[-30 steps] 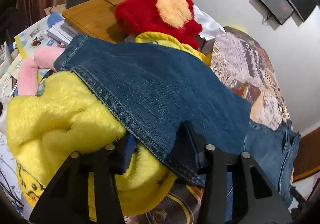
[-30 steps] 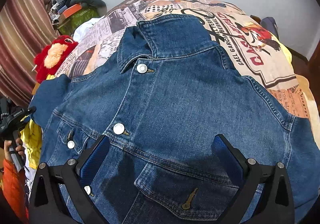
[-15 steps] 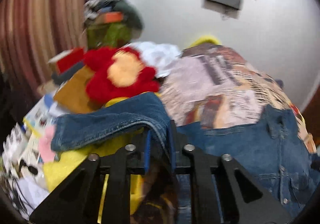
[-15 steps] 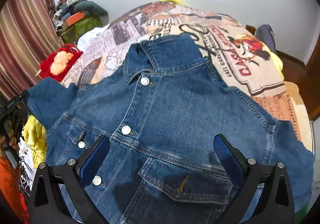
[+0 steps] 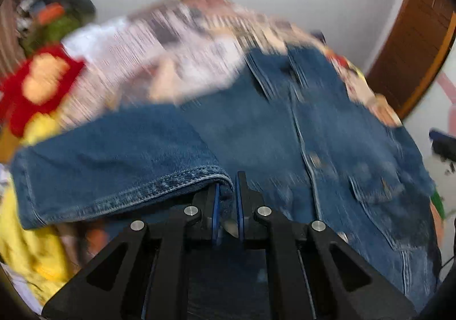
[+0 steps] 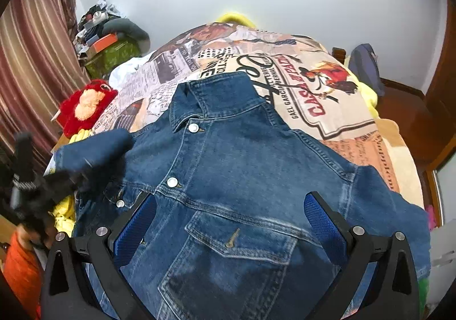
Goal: Fold large clothes
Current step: 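Fold the held sleeve across the jacket front with the left tool, release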
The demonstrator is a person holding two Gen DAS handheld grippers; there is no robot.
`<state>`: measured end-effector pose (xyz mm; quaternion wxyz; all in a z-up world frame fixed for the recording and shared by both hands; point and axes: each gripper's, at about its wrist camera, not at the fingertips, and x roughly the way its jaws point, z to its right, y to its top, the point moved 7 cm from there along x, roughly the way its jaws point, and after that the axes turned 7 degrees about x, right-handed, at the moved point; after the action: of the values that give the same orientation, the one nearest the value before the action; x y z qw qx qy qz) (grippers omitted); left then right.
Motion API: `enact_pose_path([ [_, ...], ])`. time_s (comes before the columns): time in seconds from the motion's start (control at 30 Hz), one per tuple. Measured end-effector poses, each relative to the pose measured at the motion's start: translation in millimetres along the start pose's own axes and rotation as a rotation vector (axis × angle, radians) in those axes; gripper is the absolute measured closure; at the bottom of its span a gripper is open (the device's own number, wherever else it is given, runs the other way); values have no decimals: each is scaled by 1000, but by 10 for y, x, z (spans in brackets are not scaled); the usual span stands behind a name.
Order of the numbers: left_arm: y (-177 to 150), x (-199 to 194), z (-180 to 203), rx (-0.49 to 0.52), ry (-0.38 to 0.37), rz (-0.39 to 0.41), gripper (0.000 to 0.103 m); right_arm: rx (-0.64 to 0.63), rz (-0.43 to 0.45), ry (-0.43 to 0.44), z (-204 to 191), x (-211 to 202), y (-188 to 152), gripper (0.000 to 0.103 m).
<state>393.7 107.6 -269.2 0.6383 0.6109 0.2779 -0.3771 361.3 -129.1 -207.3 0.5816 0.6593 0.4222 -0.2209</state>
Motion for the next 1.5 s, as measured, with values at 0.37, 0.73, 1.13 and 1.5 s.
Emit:
enact_pose_path([
  [0.37,-381,-157,158,-19,-39,-34,47,13,-23,-18,78,12,-77,0],
  [0.73,-542,-751,-1328,-422,48,105,20,-38,-64,-18,-186,299,-75,0],
  [1.13,-1068,-142,-2047,-723,-15,12,22,-131,-104,-41,-443,577,-119,0],
  [1.5,-701,-327,-1904,-471,272,44,83,-131,-117,-40,-423,630,-134,0],
])
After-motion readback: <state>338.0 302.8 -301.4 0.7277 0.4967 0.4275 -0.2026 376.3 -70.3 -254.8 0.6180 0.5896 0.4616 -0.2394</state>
